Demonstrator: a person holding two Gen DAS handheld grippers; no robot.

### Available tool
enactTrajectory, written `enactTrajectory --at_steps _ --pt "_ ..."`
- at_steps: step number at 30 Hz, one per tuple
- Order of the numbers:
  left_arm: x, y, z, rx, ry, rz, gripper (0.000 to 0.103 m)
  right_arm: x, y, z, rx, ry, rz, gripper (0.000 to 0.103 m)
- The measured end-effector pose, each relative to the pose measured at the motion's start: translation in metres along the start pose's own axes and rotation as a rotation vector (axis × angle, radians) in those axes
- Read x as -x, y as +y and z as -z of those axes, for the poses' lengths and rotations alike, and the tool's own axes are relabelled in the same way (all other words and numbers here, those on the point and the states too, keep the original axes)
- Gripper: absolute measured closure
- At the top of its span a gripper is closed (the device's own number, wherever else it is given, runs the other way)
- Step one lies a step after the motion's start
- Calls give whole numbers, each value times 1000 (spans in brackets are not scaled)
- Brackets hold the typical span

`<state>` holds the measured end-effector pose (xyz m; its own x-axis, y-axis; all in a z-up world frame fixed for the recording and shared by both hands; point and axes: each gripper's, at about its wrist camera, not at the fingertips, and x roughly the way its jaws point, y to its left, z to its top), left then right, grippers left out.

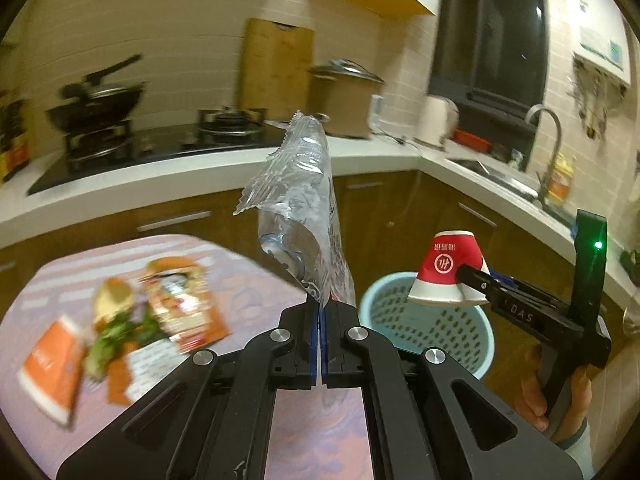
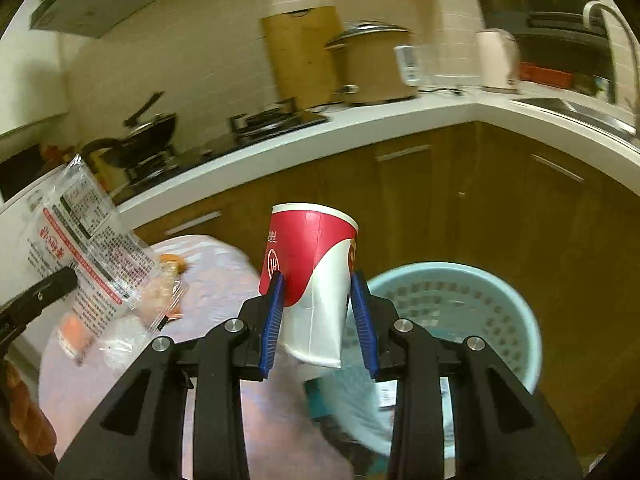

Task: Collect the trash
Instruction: 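Drop the wrapper and red-and-white cup into the blue basket with both tools, then return both tools over the table toward the orange cup and napkin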

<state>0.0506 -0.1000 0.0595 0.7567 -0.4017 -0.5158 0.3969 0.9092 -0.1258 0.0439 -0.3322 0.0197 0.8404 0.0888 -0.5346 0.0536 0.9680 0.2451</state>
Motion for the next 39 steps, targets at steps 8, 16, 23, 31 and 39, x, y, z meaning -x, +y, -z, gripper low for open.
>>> enactTrajectory --at_steps 8,16,23,31,39 --pt "-69 -54 1 -85 111 104 103 -10 -53 20 -66 43 102 72" --pt "-139 -85 22 -124 240 158 103 -31 -84 47 -121 111 203 72" --pt "-168 -90 35 -111 296 171 99 -51 -99 63 -165 183 239 70" --pt "-172 -85 40 -122 324 146 61 -58 -101 64 -183 202 238 56" --pt "-147 -71 23 -98 277 140 61 -42 -77 50 -139 165 196 56"
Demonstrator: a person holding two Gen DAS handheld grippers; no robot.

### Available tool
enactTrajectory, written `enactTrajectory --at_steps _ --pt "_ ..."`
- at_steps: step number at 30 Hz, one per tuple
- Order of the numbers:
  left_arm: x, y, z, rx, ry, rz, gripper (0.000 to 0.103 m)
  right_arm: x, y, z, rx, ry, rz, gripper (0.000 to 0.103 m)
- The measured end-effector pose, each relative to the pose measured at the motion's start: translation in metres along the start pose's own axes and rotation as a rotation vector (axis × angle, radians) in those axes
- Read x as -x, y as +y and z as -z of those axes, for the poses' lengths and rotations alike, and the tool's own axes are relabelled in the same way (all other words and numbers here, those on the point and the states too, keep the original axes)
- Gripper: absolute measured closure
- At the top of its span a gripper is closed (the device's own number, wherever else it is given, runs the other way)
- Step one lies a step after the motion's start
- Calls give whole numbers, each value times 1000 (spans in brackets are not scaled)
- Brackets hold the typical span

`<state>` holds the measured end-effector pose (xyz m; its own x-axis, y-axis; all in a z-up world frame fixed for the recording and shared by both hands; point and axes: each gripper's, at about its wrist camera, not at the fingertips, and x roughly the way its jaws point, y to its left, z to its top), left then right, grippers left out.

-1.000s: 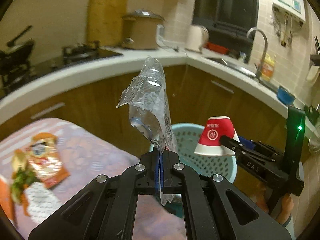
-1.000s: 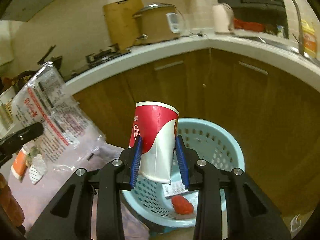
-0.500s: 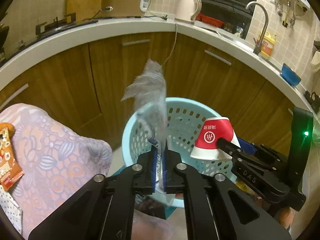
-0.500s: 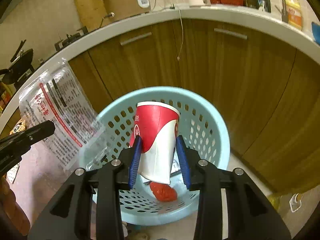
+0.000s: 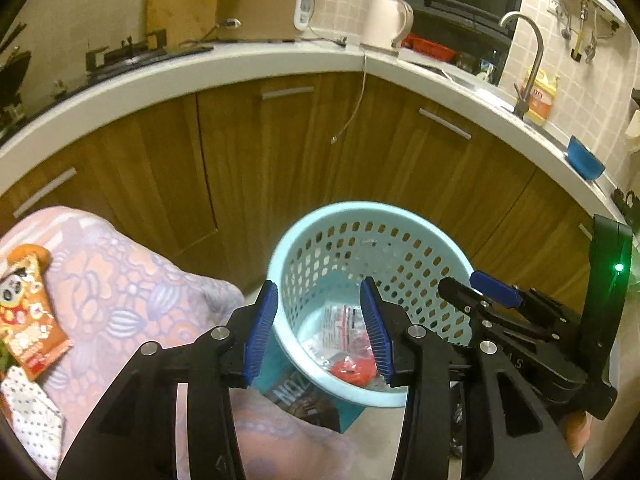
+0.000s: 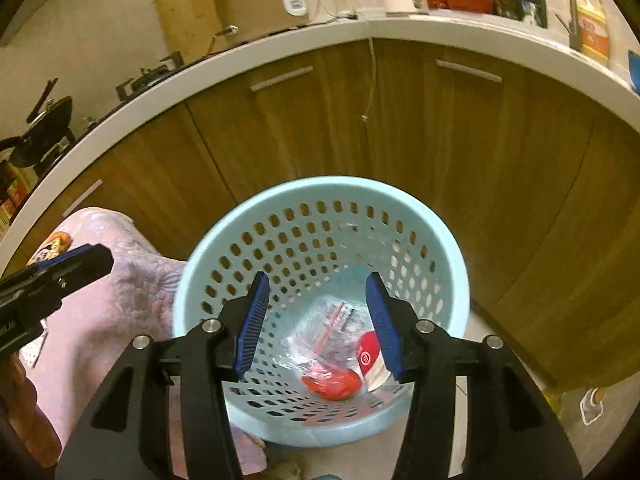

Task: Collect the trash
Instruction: 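Return both tools over the table toward the orange cup and napkin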

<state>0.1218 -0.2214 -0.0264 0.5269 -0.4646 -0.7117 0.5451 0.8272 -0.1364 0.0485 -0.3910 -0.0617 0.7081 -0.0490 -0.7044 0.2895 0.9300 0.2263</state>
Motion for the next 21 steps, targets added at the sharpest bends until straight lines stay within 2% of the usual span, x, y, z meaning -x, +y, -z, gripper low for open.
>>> enactTrajectory --at_steps 4,9,11,14,17,21 --pt "24 12 -3 23 -37 -16 61 11 24 -6 40 -18 -51 56" --pt "67 35 -1 60 -107 -59 61 34 71 -11 127 -85 -152 56" --pt "90 50 4 85 -144 -94 60 41 94 -12 164 -98 -189 56" --pt "125 76 15 123 -202 -140 49 47 129 -12 220 -104 -233 56" --pt "155 102 27 176 -245 -180 49 51 165 -8 274 -99 -282 61" --pt "201 144 51 238 -306 -281 49 50 218 6 346 -76 -344 65"
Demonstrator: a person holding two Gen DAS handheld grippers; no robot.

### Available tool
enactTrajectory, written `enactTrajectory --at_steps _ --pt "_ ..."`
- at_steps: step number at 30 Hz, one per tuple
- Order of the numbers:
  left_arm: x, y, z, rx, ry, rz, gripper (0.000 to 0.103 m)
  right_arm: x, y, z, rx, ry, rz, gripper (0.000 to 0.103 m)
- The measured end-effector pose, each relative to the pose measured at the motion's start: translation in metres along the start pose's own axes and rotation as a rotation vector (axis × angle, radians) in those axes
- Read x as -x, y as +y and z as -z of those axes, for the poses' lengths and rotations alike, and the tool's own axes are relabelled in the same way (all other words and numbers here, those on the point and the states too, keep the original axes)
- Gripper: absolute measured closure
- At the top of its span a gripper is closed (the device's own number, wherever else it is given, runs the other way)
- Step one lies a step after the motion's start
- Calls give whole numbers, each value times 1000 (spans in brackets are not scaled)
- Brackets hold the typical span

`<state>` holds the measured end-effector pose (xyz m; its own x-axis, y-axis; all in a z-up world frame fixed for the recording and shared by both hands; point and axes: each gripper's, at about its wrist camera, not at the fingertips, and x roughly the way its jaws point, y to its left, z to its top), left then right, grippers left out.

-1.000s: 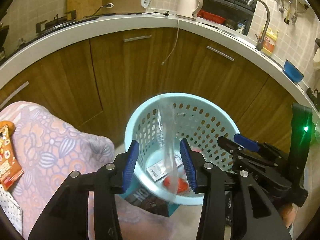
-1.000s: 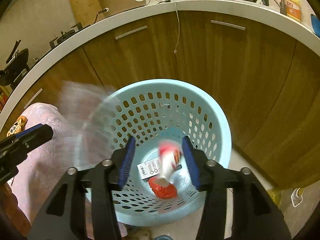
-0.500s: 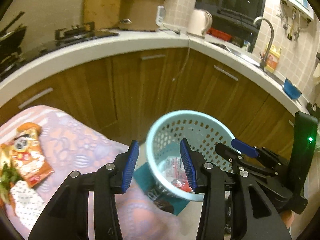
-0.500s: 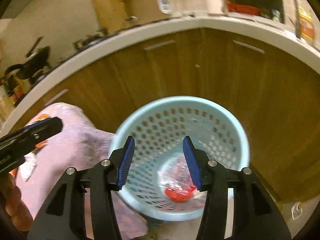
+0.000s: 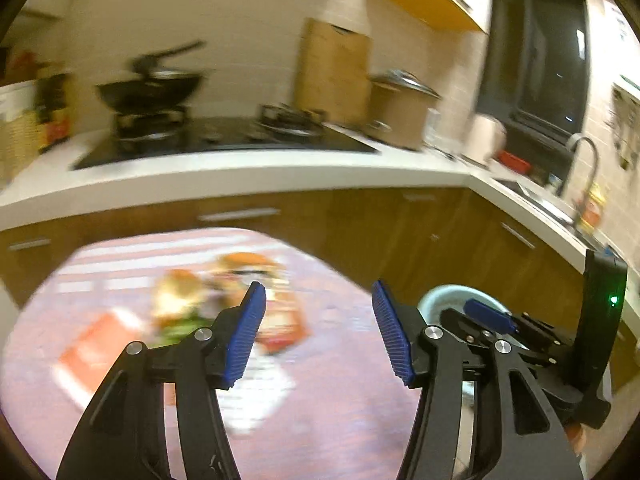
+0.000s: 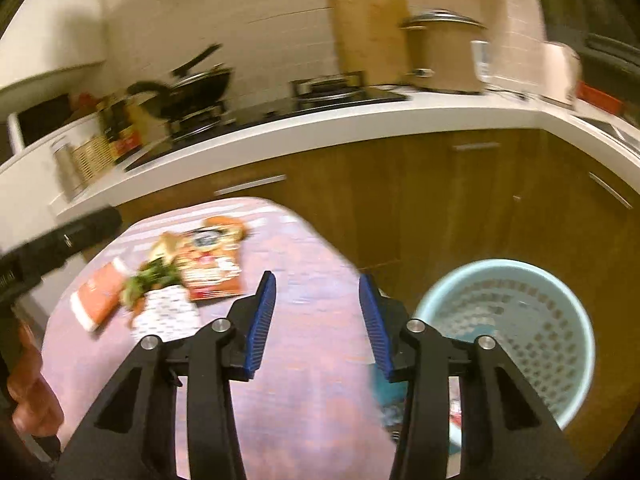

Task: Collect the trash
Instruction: 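Return both tools over the table toward the orange cup and napkin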

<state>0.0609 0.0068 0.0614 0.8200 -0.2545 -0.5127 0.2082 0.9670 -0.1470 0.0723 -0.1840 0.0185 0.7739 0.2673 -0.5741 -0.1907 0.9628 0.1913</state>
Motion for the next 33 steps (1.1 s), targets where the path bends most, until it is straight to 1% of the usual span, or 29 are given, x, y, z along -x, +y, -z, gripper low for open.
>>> enactTrajectory --at_steps 3,5,6,8,10,13,15,19,22,26,28,30,33 --pt "22 43 5 43 -21 -85 49 -15 34 4 46 17 -46 66" --pt "30 67 9 68 -21 -140 47 -24 54 7 68 29 -71 66" --pt "35 83 13 87 -21 -180 42 -28 61 9 75 36 -83 66" --pt "41 113 23 131 -16 -236 35 -35 75 13 92 48 -102 66" --pt "41 137 32 167 11 -273 27 -45 89 18 111 62 -111 66" --pt "33 167 49 211 63 -307 24 -60 101 25 119 91 -121 66" --pt "26 187 61 248 99 -328 24 -70 107 30 122 111 -125 66" --pt "13 207 73 301 146 -294 24 -83 111 39 135 149 -124 66" --pt "5 207 75 315 150 -242 20 -86 113 42 145 164 -129 66" --pt "-9 204 75 321 182 -181 19 -87 116 45 159 168 -131 66" --pt "-13 201 77 320 193 -167 19 -87 117 46 165 169 -130 66" --pt "-19 199 78 316 208 -158 20 -87 118 46 168 167 -132 66" --pt "-26 193 79 309 233 -133 25 -87 117 45 160 165 -140 66"
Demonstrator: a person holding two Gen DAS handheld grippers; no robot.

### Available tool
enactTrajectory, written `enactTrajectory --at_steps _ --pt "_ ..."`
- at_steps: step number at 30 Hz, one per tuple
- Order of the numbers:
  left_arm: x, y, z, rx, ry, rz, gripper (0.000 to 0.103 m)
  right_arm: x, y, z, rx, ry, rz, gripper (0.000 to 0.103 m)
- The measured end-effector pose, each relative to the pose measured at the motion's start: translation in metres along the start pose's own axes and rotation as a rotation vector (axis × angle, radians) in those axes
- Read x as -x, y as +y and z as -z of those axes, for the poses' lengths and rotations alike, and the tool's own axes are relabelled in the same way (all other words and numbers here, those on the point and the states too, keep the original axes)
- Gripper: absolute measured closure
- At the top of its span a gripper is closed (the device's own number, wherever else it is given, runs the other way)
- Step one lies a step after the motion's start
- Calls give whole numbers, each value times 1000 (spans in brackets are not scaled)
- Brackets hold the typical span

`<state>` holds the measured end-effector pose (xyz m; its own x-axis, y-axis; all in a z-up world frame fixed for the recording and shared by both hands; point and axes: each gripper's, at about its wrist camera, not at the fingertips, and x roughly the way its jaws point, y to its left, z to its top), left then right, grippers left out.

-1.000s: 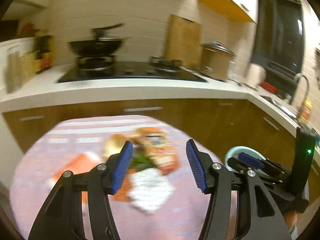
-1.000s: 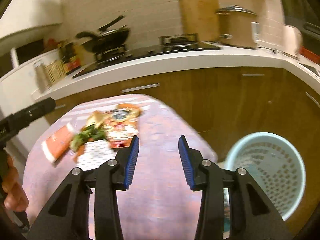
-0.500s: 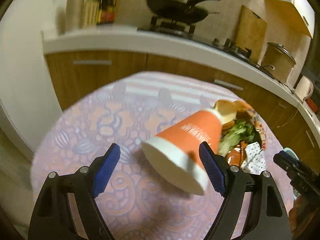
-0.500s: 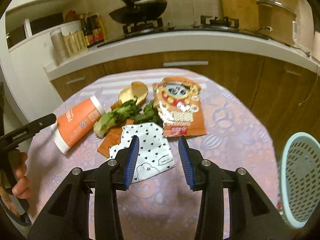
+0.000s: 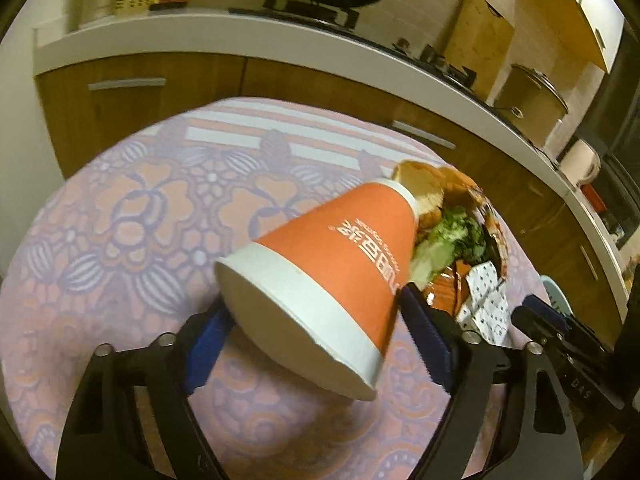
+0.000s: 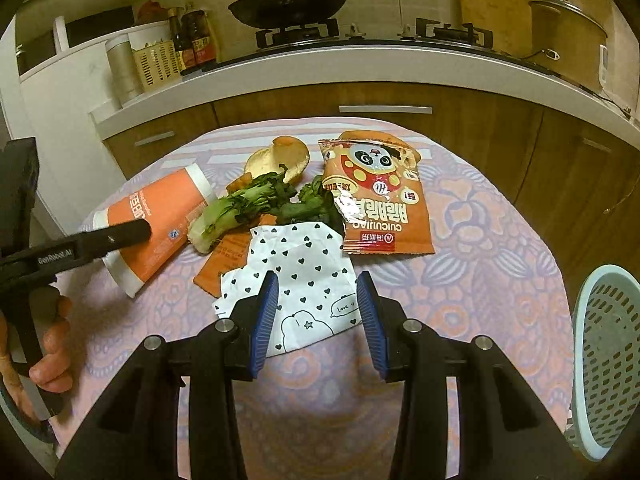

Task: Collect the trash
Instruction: 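Return both tools over the table toward the orange cup and napkin, then grasp the orange paper cup with the left tool while the right tool grasps the polka-dot napkin, then carry the orange cup and napkin to the blue basket and release both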

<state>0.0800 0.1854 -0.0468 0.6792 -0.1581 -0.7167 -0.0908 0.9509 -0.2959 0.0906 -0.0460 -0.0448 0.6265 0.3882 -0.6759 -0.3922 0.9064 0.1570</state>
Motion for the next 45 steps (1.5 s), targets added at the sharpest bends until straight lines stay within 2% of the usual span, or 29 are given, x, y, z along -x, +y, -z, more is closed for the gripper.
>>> enactTrajectory --at_steps 4,6,9,11,13,19,21,25,26,28,30,31,32,33,36,39,45 --pt "1 -8 3 -23 -26 -36 29 -3 -3 0 -13 20 -17 63" --pt "5 -11 5 -37 -50 -47 36 -5 -2 1 -12 26 -15 50" --pt "14 -16 9 -58 -98 -44 47 -7 3 0 8 33 -2 38" --pt "19 -15 10 -55 -120 -29 53 -12 6 -1 18 57 6 31" --pt "22 -13 11 -46 -134 -17 58 -21 6 -4 21 87 16 28" --pt "30 -14 14 -47 -178 -14 66 -41 -4 -10 -40 160 10 19" --pt "32 -15 14 -52 -188 -10 68 -47 -1 -11 -19 174 0 8" --pt "33 -15 15 -55 -194 1 68 -57 16 -12 71 203 72 7" --pt "33 -15 15 -57 -195 0 68 -57 18 -13 77 202 71 8" --pt "34 -16 16 -61 -199 0 69 -52 22 -11 94 184 50 24" --pt "34 -16 16 -68 -203 -4 70 -46 26 -8 112 164 44 49" --pt "35 -17 16 -68 -204 -4 70 -42 26 -6 115 155 39 57" --pt "36 -17 17 -66 -204 3 71 -38 25 -5 106 147 15 73" --pt "37 -17 18 -65 -201 13 71 -33 23 -3 95 139 8 81" --pt "46 -20 22 -67 -213 24 72 -16 18 0 78 109 -17 96" --pt "59 -26 25 -78 -241 24 73 7 21 3 84 65 -15 101" --pt "88 -50 22 -113 -291 66 73 49 16 -2 88 -36 17 102"
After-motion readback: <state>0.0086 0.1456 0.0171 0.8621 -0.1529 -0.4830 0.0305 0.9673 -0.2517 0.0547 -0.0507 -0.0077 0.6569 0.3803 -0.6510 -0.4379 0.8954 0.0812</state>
